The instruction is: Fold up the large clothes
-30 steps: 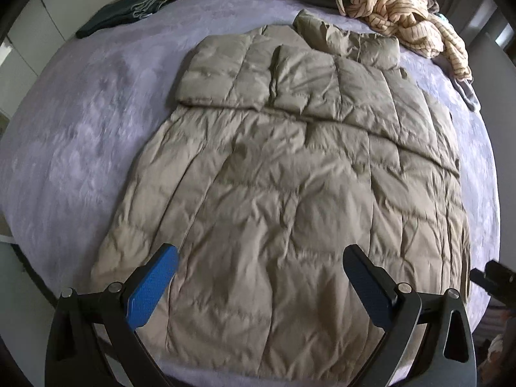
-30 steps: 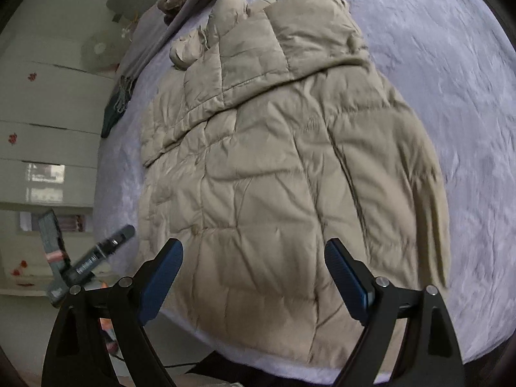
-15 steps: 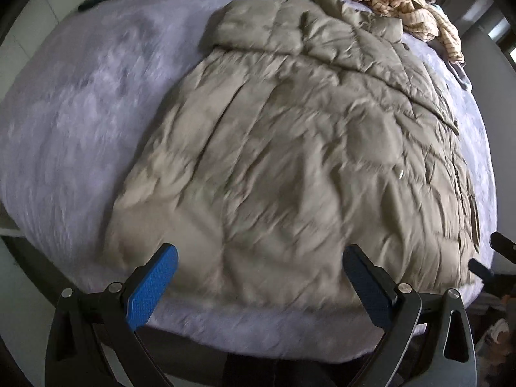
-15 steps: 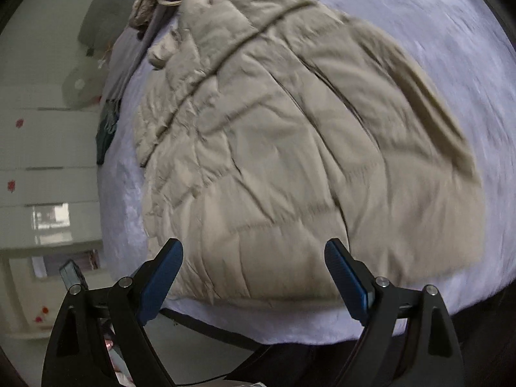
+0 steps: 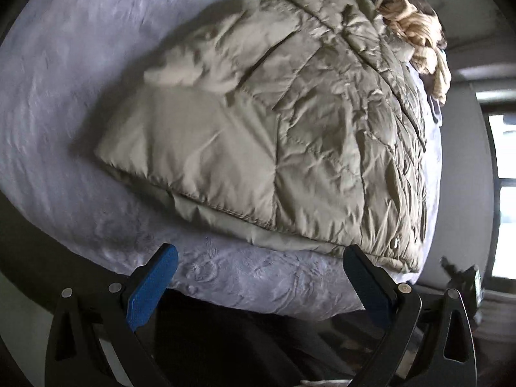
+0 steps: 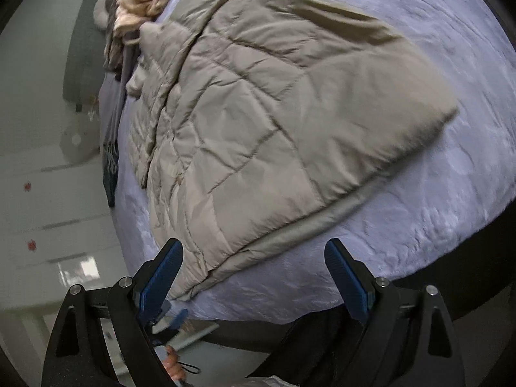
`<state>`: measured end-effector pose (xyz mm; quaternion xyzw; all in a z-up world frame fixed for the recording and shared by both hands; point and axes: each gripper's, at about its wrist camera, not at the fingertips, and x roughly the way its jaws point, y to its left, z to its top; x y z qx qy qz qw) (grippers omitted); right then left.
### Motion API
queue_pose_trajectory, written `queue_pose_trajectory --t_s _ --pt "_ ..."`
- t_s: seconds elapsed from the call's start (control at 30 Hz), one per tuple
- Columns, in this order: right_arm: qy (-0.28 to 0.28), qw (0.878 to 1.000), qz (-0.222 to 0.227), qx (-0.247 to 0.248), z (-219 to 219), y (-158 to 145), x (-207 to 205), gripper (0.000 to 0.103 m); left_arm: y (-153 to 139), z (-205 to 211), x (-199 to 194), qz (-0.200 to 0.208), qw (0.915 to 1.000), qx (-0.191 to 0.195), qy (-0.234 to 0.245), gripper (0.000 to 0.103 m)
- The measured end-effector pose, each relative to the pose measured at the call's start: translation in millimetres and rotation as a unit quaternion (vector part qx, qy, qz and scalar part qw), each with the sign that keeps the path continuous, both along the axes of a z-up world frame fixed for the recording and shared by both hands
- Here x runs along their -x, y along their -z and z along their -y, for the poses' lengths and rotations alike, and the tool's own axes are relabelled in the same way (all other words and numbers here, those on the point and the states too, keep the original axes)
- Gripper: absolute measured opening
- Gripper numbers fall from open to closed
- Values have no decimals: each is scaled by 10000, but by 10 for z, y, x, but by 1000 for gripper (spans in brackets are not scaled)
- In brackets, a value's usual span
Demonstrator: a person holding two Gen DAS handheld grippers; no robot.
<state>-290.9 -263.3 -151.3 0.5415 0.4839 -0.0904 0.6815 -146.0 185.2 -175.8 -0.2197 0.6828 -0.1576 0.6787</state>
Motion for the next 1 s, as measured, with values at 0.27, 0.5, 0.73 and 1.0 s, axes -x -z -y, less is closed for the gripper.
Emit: queue_pose_trajectory --t_s 0.27,0.5,0.73,1.0 --pt "781 9963 6 -357 193 218 243 91 181 16 -214 -30 9981 322 -521 102" --pt "1577 9834 261 -857 409 458 288 76 178 105 -424 83 9979 345 -538 92" --pt "1707 9790 183 -1098 423 561 239 23 82 78 -463 284 9983 374 -356 17" --pt "1337 9899 187 -440 403 338 134 9 -297 67 -516 889 9950 436 -147 13"
